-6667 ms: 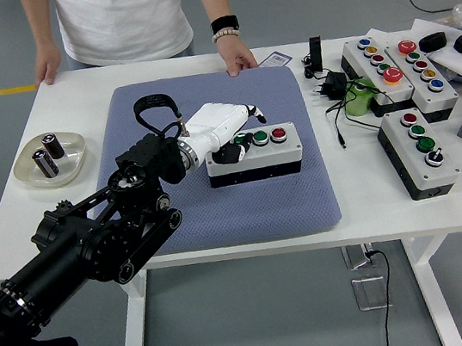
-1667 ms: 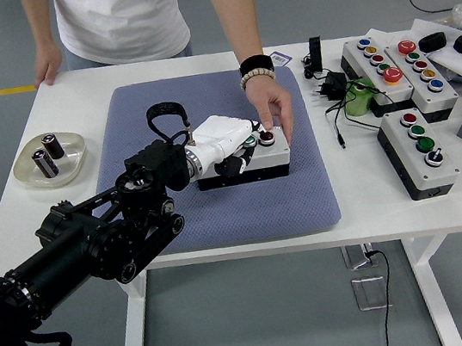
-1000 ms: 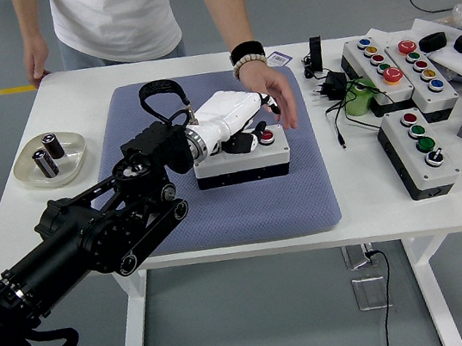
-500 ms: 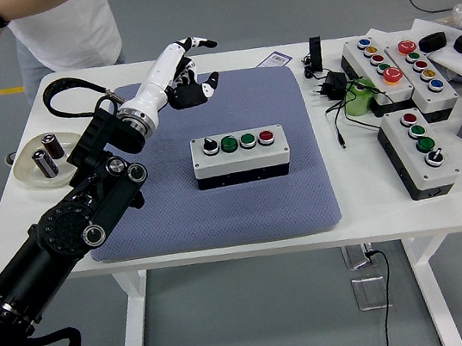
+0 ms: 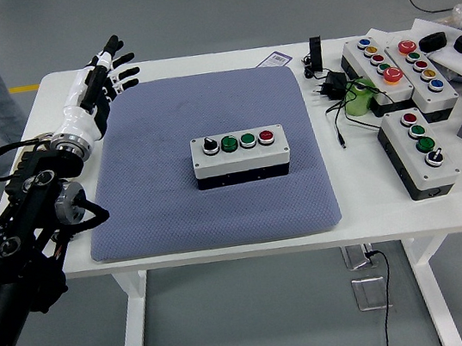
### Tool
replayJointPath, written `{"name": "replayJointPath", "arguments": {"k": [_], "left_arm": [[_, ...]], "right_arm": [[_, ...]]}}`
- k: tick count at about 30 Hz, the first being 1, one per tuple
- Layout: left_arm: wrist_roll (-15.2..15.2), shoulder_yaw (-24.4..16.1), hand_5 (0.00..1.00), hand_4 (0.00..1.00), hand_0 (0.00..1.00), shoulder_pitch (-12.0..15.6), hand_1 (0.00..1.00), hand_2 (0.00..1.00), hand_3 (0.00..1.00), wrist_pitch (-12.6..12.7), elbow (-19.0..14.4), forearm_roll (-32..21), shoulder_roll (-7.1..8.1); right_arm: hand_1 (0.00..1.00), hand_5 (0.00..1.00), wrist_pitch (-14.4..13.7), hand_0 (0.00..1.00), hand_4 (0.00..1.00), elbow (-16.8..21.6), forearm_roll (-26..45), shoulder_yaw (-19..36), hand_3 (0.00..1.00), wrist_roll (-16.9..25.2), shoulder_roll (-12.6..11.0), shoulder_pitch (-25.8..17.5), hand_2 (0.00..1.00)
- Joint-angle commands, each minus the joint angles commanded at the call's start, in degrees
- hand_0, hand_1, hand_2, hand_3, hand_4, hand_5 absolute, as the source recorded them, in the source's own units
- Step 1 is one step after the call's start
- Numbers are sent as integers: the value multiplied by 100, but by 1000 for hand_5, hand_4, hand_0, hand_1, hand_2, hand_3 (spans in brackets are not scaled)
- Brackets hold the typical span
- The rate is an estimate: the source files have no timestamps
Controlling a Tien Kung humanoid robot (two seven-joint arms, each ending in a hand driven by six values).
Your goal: Pick up the button,place it on the desk,press the button,press the button
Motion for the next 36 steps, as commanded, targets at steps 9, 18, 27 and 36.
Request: {"name": "replayJointPath", "arguments": {"k": [9, 18, 27, 36], "left_arm": [[-481, -697, 998, 752, 804, 1093, 851, 861, 773, -191, -726, 506, 286], [-270, -1559, 998, 747, 785, 1771, 827, 853, 772, -408, -1215, 827, 205], [54, -2119, 987, 742, 771, 2117, 806, 799, 772, -855, -1506, 1182, 38], [164, -2194, 998, 738, 772, 2121, 809, 796, 769, -791, -1562, 1392, 27]], "right_arm": [[531, 241, -13, 646, 240, 0, 161, -141, 634, -1, 29, 19, 559], [531, 241, -26, 645, 239, 0, 428, -381, 633, 34, 36, 2, 563], [531, 242, -42, 645, 238, 0, 466, -383, 633, 28, 34, -50, 565], [531, 241, -43, 645, 239, 0, 510, -447, 632, 38, 31, -62, 566]]}}
